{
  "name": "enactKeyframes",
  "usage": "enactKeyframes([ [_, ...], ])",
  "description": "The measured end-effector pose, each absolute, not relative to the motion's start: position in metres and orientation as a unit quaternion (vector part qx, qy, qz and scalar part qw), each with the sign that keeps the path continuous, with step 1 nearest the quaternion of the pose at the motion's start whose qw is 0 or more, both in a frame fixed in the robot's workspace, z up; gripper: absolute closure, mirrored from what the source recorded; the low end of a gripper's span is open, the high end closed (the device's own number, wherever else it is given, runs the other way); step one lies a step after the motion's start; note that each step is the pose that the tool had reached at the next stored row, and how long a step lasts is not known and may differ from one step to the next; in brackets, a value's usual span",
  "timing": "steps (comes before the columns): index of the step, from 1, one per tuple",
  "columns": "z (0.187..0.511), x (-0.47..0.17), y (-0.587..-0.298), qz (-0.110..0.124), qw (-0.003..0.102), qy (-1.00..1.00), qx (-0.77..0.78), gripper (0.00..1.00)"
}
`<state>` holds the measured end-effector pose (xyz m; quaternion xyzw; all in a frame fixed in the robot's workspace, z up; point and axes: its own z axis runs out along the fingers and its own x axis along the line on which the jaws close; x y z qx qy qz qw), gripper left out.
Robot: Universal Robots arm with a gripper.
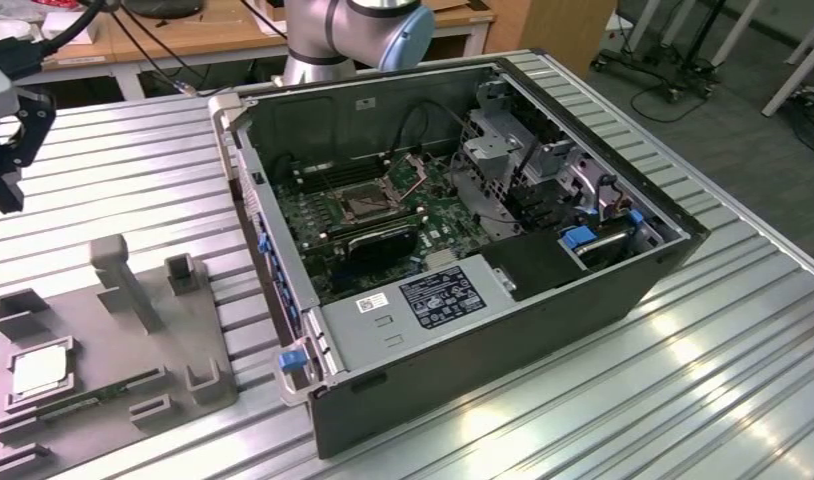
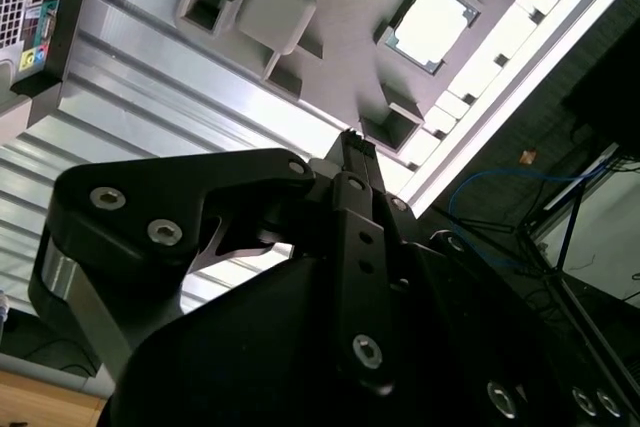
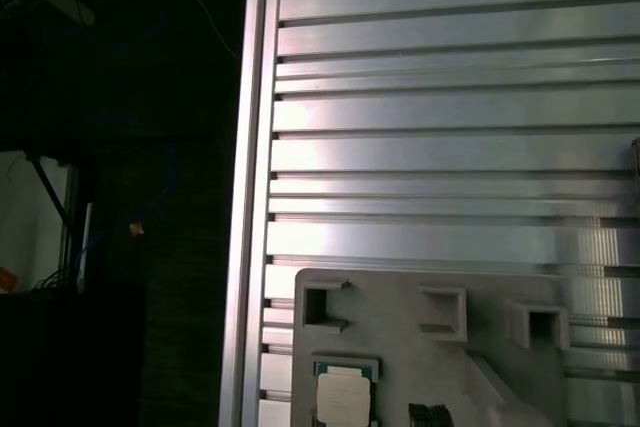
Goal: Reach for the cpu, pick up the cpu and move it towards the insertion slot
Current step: 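Reach for the cpu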
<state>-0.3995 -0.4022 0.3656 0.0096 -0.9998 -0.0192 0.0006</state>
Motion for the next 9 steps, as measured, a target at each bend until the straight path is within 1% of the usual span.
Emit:
enactKeyframes([
  [9, 0.3646, -0.3995, -0.4063, -0.022, 0.000, -1.000, 0.010, 0.89],
])
